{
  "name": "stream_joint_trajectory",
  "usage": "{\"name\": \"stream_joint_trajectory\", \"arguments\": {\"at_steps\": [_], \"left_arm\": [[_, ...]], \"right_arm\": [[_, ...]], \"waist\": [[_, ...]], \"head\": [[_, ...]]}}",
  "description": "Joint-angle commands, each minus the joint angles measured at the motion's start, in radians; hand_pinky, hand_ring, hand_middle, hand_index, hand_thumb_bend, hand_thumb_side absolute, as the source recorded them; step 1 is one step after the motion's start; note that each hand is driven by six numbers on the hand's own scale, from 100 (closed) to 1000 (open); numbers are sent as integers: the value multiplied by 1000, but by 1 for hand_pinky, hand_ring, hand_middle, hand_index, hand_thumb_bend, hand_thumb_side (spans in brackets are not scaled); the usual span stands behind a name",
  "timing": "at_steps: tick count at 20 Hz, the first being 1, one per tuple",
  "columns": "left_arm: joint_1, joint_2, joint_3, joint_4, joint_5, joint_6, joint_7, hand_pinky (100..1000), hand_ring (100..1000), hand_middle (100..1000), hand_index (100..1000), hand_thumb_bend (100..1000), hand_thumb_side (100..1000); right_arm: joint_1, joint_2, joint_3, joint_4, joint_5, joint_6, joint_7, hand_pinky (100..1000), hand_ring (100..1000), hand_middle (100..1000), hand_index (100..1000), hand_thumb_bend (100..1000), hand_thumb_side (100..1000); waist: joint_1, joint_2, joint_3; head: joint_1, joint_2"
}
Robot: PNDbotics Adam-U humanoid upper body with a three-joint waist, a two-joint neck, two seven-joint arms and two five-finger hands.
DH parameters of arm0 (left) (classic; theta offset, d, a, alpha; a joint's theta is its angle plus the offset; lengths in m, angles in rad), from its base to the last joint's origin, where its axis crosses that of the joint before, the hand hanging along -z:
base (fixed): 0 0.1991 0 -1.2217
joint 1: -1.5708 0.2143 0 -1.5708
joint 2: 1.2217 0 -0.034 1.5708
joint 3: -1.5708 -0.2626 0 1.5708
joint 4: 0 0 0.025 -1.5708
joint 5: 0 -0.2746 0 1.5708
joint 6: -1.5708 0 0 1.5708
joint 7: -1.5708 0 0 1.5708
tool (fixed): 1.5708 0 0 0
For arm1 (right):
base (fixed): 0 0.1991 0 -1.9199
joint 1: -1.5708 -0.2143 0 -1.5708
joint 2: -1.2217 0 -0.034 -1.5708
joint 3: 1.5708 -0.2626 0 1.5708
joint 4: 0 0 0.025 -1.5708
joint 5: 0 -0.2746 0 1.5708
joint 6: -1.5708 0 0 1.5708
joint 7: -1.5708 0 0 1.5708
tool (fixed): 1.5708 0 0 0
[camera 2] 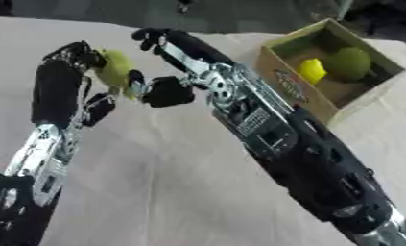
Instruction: Pick up the objects with one hand, pass them to the other hand, and then place them into the box on the other side of the table.
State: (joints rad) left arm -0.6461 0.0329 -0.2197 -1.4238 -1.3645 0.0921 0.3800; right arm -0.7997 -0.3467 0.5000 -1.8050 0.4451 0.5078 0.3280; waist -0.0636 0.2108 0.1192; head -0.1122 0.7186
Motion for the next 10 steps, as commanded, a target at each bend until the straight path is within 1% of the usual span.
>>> {"name": "stream_joint_trajectory", "arguments": {"at_steps": [1,2,6,7,8,9,10], "left_arm": [[-24,-9,-4,-15,-15,14,-1,451,472,422,475,240,100],[-24,-10,-4,-16,-18,15,-2,451,472,422,475,242,100],[-26,-15,-7,-18,-31,19,-5,451,472,422,475,247,100],[-27,-15,-6,-18,-34,20,-6,450,472,422,475,249,100],[-28,-16,-6,-18,-36,20,-6,450,472,422,475,250,100],[-28,-16,-5,-18,-39,21,-6,450,472,422,475,251,100],[-29,-16,-5,-19,-41,21,-5,450,472,422,475,250,100]], "right_arm": [[-13,-9,-11,-22,-5,-1,0,1000,882,839,953,100,383],[-12,-8,-11,-20,-3,-2,-2,1000,880,838,952,100,404],[-10,-3,-7,-13,0,-11,-1,1000,878,835,952,100,429],[-9,-1,-5,-13,-2,-13,1,1000,879,835,953,100,449],[-9,-1,-5,-13,-3,-14,3,1000,879,837,955,100,546],[-9,-1,-5,-13,-3,-15,3,1000,880,837,955,100,600],[-9,-2,-5,-14,-1,-16,3,1000,880,837,955,100,676]], "waist": [[3,-22,2],[3,-22,2],[2,-21,2],[2,-21,3],[2,-21,3],[2,-21,3],[2,-21,3]], "head": [[0,-2],[0,-2],[1,-1],[1,-1],[2,-1],[2,-1],[2,0]]}}
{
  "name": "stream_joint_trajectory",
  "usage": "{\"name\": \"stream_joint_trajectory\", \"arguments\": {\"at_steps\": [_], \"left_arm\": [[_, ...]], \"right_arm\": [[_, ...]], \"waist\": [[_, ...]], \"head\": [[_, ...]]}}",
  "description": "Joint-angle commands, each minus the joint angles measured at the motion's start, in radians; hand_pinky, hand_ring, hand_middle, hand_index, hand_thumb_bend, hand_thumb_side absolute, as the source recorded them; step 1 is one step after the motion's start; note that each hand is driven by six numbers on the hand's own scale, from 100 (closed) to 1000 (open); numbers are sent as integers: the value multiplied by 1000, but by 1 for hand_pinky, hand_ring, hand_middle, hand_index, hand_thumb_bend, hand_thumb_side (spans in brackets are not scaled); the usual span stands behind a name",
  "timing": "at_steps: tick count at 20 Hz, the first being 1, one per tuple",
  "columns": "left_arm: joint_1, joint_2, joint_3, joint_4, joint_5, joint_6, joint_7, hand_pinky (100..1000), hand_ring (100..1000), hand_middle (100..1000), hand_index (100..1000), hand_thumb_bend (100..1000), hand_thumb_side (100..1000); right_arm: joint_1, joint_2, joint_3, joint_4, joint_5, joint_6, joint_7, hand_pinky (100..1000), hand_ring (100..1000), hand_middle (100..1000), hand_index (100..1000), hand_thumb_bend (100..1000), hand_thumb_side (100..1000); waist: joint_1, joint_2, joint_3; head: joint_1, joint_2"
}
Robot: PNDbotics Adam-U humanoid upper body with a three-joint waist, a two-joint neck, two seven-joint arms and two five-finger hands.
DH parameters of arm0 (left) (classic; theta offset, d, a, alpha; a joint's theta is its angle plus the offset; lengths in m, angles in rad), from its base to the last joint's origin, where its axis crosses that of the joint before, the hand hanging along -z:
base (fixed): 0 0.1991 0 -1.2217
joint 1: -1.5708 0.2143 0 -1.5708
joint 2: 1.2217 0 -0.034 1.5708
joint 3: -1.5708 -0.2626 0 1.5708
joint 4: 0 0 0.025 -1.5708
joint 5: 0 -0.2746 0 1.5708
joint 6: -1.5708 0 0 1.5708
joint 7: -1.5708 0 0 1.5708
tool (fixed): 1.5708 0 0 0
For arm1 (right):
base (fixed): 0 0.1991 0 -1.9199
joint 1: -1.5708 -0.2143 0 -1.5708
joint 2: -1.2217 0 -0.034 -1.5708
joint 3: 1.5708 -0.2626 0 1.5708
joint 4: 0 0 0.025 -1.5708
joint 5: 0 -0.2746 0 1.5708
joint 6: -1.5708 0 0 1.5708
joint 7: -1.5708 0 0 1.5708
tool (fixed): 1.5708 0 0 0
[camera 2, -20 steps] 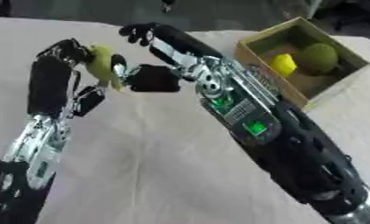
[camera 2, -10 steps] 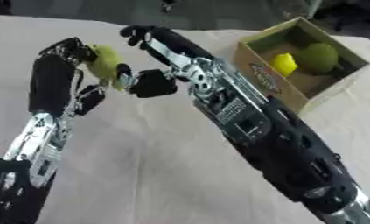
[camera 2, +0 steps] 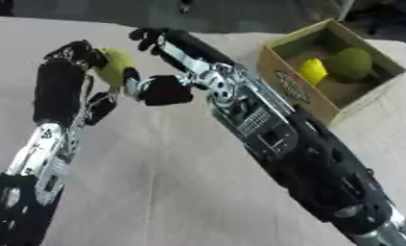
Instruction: Pick up the objects with one hand, pass them to the other hand, and then place them into the box on the other side of the table.
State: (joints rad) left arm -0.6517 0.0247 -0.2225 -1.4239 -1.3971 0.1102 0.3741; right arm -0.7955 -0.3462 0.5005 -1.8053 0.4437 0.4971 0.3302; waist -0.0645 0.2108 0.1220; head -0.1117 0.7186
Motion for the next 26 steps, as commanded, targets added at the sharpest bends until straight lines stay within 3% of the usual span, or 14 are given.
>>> {"name": "stream_joint_trajectory", "arguments": {"at_steps": [1,4,10,19,25,26], "left_arm": [[-24,-8,-2,-21,-10,3,3,449,472,421,475,250,100],[-24,-9,-4,-29,-15,1,5,450,472,422,475,252,100],[-24,-10,-3,-42,-26,0,4,450,472,422,475,258,100],[-32,-16,-6,-54,-42,-7,4,450,473,422,475,261,100],[-32,-18,-8,-54,-41,-10,4,450,473,421,475,264,100],[-32,-19,-9,-54,-41,-11,4,450,472,421,474,264,100]], "right_arm": [[-13,-3,-5,-14,3,-8,0,1000,882,838,955,100,721],[-13,-3,-3,-12,9,-17,1,1000,884,838,955,100,795],[-13,4,3,-1,18,-26,11,1000,885,838,955,100,802],[-15,13,13,14,39,-40,22,1000,878,829,946,100,538],[-17,18,13,28,44,-40,18,1000,873,825,943,100,410],[-16,19,13,30,45,-38,16,1000,873,825,944,100,426]], "waist": [[3,-21,0],[2,-21,1],[4,-20,3],[1,-19,5],[1,-17,5],[1,-16,6]], "head": [[2,3],[5,17],[3,34],[3,36],[3,32],[3,32]]}}
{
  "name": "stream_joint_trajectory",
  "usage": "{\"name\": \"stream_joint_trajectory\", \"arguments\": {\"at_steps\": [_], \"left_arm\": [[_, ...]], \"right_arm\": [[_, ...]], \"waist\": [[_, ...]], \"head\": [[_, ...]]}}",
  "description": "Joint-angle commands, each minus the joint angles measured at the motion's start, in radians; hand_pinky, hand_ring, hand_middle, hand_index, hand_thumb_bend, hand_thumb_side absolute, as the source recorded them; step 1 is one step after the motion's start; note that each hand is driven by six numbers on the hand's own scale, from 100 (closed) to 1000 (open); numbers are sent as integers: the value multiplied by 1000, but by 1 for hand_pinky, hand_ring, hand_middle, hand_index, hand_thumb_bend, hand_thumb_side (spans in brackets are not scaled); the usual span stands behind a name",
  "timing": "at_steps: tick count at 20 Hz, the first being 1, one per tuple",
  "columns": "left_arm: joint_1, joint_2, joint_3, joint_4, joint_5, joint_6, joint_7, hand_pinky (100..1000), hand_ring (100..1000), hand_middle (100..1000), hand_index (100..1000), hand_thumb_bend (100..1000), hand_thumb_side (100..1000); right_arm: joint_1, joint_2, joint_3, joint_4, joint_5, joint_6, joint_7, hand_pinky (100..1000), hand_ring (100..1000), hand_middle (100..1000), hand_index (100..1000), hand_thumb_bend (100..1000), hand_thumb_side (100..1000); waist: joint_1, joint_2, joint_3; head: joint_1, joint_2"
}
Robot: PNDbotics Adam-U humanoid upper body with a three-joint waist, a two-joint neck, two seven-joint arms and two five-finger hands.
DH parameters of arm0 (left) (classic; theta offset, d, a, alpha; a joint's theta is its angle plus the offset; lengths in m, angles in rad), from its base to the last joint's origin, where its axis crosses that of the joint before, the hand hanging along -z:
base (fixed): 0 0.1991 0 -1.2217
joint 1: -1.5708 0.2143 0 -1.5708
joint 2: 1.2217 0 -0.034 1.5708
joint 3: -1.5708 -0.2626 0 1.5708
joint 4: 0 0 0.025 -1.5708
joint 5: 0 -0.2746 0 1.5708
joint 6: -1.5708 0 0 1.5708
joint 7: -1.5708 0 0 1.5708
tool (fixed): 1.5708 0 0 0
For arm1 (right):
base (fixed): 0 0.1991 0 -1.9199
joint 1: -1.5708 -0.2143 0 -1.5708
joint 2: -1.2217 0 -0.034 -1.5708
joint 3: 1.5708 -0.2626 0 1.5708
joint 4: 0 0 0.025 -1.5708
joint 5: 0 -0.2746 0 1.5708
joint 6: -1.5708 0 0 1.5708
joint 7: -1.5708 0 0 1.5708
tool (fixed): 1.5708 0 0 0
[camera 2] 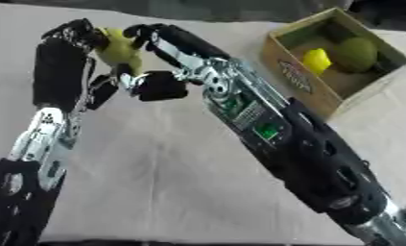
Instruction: Pick up the objects with one hand, pass them to the other hand, and then place them into the box on the other side of the table.
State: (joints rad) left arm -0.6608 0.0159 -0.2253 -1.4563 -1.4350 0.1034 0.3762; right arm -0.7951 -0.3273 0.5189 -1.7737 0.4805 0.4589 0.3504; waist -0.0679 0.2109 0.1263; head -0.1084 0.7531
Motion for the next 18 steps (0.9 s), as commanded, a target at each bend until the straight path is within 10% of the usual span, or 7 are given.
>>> {"name": "stream_joint_trajectory", "arguments": {"at_steps": [1,12,16,18], "left_arm": [[-23,-10,-7,-22,-4,-4,2,450,473,421,474,266,100],[-12,-18,-23,-30,-11,-14,1,447,471,420,473,270,100],[-13,-20,-26,-32,-10,-17,1,447,471,419,473,271,100],[-13,-21,-27,-34,-11,-18,2,446,471,419,473,272,100]], "right_arm": [[-17,1,-6,1,10,2,-8,1000,874,826,945,100,468],[-18,6,-7,15,59,2,-78,1000,873,826,945,102,444],[-18,9,-6,30,61,7,-69,1000,872,822,941,172,146],[-19,10,-10,35,61,10,-67,1000,873,823,943,177,144]], "waist": [[4,-16,1],[3,-15,5],[3,-15,7],[3,-14,8]], "head": [[0,-4],[-2,-17],[-2,-19],[-2,-20]]}}
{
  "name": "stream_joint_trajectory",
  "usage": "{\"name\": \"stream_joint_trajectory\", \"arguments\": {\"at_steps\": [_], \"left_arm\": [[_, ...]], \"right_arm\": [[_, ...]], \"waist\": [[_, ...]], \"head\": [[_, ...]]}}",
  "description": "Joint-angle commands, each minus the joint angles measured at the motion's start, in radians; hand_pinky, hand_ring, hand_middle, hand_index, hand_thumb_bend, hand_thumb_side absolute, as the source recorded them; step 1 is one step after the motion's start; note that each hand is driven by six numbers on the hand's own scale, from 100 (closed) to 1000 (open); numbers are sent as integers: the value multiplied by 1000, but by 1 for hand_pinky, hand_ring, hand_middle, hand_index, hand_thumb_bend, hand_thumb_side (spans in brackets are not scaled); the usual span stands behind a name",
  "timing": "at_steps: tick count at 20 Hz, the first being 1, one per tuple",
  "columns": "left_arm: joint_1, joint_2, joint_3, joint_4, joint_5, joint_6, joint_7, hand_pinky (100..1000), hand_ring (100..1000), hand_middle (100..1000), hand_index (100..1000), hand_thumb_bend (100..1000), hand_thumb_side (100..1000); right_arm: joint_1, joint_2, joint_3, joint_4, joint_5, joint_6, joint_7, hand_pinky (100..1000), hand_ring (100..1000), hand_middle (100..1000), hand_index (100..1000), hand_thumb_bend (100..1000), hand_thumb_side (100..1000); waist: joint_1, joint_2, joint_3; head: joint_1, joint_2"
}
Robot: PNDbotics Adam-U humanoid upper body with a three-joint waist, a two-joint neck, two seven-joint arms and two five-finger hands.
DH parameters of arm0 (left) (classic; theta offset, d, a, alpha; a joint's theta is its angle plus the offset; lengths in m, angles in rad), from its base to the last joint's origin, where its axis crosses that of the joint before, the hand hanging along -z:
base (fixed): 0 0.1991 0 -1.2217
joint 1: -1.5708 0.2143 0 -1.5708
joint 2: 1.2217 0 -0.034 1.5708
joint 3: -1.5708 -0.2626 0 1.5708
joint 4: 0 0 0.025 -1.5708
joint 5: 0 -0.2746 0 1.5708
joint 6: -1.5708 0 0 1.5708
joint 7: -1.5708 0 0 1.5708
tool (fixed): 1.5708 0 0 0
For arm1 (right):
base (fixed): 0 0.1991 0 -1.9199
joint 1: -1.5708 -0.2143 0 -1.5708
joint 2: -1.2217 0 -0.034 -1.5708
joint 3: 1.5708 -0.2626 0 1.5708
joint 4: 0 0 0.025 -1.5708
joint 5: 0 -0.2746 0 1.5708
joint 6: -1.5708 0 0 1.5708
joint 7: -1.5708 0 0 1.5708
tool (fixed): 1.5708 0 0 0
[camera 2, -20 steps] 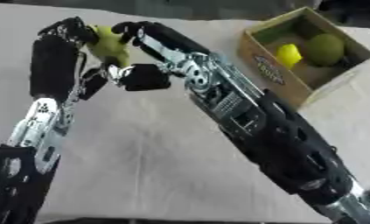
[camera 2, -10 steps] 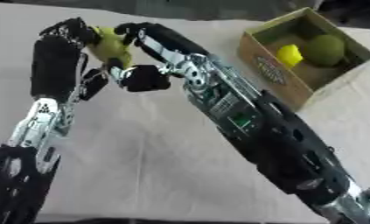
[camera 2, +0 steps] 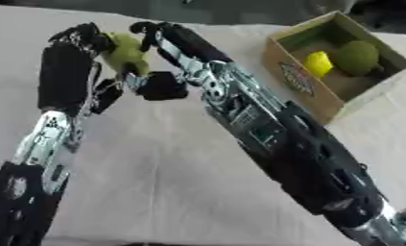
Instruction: Pick up the objects with one hand, pass them to the other hand, and then place them into the box on the other side of the table.
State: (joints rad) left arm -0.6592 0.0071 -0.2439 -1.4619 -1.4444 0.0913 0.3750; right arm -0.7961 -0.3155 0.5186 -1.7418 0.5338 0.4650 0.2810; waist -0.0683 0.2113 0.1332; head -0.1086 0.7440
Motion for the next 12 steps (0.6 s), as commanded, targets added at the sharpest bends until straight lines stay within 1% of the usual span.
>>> {"name": "stream_joint_trajectory", "arguments": {"at_steps": [1,7,11,12], "left_arm": [[-14,-12,-9,-30,-3,-7,3,446,471,419,473,272,100],[-15,-14,-14,-38,-6,-10,5,446,471,419,472,271,100],[-16,-14,-19,-51,-9,-17,6,446,472,420,472,271,100],[-16,-14,-21,-54,-11,-19,7,447,472,420,473,273,100]], "right_arm": [[-19,-2,-12,5,7,4,1,1000,873,824,943,177,151],[-20,0,-13,22,5,-4,-3,1000,876,826,946,158,224],[-21,3,-15,33,2,-10,-3,1000,877,826,947,147,250],[-20,3,-15,36,1,-11,-2,1000,877,827,949,136,273]], "waist": [[3,-14,2],[3,-13,3],[4,-12,3],[4,-12,3]], "head": [[-2,-11],[-4,-12],[-4,-14],[-4,-14]]}}
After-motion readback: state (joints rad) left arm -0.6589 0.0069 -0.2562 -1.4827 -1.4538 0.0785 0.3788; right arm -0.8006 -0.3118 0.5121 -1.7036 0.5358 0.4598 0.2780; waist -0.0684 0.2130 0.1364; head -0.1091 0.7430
